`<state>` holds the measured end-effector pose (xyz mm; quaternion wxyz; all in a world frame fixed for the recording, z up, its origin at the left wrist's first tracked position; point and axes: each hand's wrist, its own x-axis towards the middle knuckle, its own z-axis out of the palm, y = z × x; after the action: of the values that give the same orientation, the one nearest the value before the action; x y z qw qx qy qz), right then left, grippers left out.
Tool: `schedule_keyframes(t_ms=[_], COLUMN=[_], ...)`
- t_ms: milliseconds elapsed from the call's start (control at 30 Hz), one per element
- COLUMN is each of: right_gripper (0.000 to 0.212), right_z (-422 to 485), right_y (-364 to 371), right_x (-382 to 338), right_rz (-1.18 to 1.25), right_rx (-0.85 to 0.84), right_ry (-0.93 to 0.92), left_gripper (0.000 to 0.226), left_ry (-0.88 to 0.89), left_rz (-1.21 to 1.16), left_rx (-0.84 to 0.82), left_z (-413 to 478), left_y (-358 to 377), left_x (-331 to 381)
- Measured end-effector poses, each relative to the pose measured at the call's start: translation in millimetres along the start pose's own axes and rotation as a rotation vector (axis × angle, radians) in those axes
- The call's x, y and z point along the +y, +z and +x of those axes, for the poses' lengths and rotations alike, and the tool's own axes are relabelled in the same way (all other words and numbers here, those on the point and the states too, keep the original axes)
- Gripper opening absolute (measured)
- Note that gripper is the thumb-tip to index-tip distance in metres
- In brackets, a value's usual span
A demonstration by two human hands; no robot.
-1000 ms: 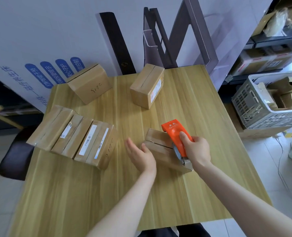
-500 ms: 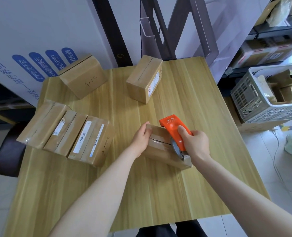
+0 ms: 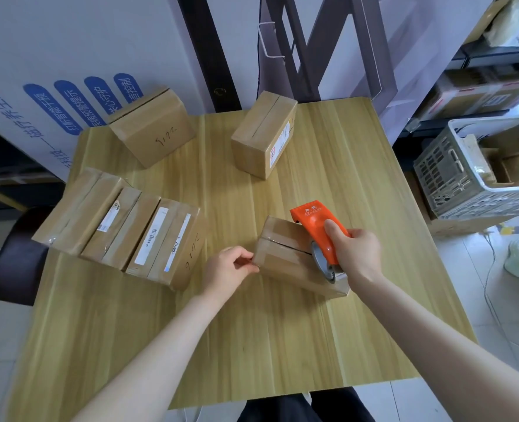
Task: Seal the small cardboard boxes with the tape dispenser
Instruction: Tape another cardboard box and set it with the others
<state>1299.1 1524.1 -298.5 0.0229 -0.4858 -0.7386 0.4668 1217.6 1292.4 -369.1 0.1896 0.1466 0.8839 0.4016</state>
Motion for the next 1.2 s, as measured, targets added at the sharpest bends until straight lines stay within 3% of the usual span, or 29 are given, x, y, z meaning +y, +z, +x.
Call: schedule_keyframes(t_ms=[100,200,300,333,433,533,700,800,867,933,1000,1100,1200], right_gripper=[0.042,0.043,0.043,0.044,0.044,0.044,0.045,0.047,0.044,0.044,0.045,0.045,0.045], right_z=[1.6,3.0,3.5,3.5,3.2,3.5,-0.4,-4.6,-5.1,-1.8,2.1,8.1,12.5], right_y=[-0.1,0.0,-0.2,0.0,0.7,1.8,-7.0,-21.1,-29.4,-35.1,-38.8,-41.3,-35.3], right_x=[-0.8,-1.9,-2.2,-2.1,-2.6,-3.0,0.8,0.8,-6.2,-15.0,-23.1,-29.4,-31.5], right_rz=[0.000,-0.001,-0.002,-0.002,0.002,0.009,0.147,0.365,0.466,0.510,0.513,0.487,0.463], right_rx=[-0.020,-0.037,-0.031,-0.029,-0.025,-0.020,-0.013,0.031,0.095,0.147,0.158,0.154,0.144], right_ry=[0.001,0.003,0.009,0.011,0.017,0.022,0.017,0.054,0.067,0.042,0.008,-0.031,-0.056], left_gripper=[0.010,0.019,0.033,0.029,0.021,0.020,0.021,0.023,0.038,0.077,0.097,0.101,0.099], left_ry=[0.237,0.651,0.901,1.030,1.400,1.572,1.460,1.243,1.019,0.829,0.818,0.827,0.677], left_rz=[0.279,0.531,0.704,0.768,1.003,1.046,0.905,0.636,0.586,0.733,0.926,1.010,1.101], left_rx=[-0.056,-0.211,-0.320,-0.341,-0.263,-0.236,-0.161,-0.072,-0.149,-0.365,-0.427,-0.413,-0.373], left_z=[18.2,37.8,55.5,59.7,72.4,80.0,74.1,64.2,53.8,43.3,40.9,60.7,101.7], left_y=[-14.2,-31.8,-40.7,-41.5,-43.8,-42.0,-42.3,-23.4,1.6,30.3,50.1,40.2,-6.5], left_x=[7.2,15.1,32.5,39.5,54.7,53.4,52.2,63.5,72.9,76.1,71.6,59.3,47.5])
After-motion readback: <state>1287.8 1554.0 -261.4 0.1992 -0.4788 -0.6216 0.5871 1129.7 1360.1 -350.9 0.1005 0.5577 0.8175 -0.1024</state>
